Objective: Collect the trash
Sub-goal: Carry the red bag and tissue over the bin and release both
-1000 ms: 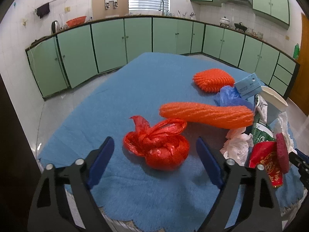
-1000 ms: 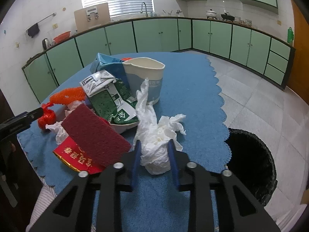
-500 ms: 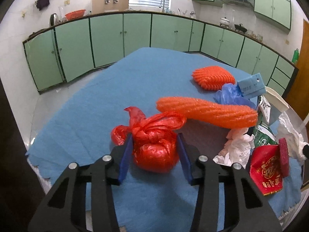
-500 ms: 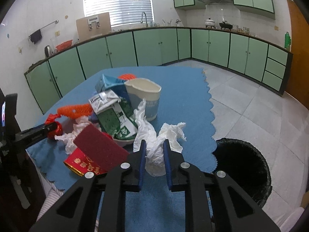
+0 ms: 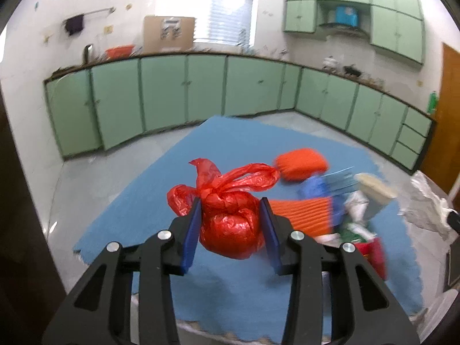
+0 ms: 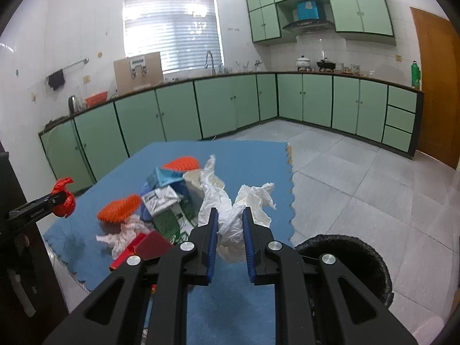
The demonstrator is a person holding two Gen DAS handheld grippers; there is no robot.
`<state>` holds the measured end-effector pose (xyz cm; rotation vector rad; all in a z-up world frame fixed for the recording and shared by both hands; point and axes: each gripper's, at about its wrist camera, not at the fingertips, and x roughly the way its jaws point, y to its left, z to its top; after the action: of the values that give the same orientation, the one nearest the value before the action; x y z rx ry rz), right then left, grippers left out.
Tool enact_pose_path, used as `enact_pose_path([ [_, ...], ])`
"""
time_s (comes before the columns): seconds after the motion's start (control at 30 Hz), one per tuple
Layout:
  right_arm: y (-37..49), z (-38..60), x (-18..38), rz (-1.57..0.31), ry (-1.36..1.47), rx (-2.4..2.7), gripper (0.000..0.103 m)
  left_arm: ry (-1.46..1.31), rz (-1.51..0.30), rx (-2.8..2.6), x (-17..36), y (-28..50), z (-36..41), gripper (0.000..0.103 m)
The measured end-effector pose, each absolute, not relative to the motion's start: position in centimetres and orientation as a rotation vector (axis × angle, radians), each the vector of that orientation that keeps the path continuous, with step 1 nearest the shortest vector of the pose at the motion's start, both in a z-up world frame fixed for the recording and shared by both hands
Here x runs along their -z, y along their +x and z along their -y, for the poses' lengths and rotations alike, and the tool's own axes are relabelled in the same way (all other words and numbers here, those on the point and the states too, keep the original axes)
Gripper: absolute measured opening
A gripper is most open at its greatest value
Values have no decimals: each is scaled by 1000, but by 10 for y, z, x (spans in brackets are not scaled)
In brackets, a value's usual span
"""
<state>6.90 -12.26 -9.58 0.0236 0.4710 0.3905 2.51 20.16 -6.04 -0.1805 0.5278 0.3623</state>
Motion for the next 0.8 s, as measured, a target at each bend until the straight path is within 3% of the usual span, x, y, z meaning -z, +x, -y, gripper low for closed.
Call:
enact_pose_path([
  [0.3, 63, 172, 81, -421, 77, -296, 17, -150, -464, -87, 26, 50, -109, 38],
  [0.8, 76, 269, 111, -476, 104, -84, 17, -75, -538, 274, 68, 128, 53, 38],
])
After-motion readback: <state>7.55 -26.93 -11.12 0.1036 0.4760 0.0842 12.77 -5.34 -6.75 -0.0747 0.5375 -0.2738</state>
